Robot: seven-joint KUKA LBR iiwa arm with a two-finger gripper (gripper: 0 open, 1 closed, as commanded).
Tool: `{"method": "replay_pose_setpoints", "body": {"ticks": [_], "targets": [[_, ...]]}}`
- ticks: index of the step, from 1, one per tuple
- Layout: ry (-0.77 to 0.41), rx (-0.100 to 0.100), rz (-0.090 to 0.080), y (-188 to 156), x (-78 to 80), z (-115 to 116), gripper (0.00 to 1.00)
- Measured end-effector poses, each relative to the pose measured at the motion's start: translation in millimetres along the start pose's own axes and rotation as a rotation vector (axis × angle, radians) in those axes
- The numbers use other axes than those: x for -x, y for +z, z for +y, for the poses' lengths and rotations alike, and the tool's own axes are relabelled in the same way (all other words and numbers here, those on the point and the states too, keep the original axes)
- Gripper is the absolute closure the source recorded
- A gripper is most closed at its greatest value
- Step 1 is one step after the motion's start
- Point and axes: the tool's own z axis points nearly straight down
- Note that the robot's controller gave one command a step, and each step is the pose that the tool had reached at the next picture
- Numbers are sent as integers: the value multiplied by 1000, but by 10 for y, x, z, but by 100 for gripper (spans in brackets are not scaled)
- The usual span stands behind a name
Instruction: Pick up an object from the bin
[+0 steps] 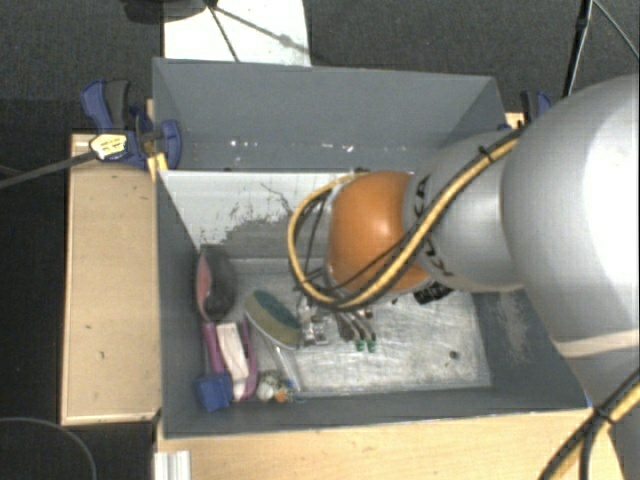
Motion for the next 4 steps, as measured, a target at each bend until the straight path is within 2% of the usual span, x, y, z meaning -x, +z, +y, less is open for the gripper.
{"method": "replay_pose_setpoints", "body": {"ticks": [1, 2, 3, 4], "targets": [[-59, 2, -3, -941, -306, 245, 100], [-55, 0, 3, -897, -313, 229, 0], [19, -14, 15, 18, -225, 588, 0], [25, -12, 15, 3, -235, 580, 100]]}}
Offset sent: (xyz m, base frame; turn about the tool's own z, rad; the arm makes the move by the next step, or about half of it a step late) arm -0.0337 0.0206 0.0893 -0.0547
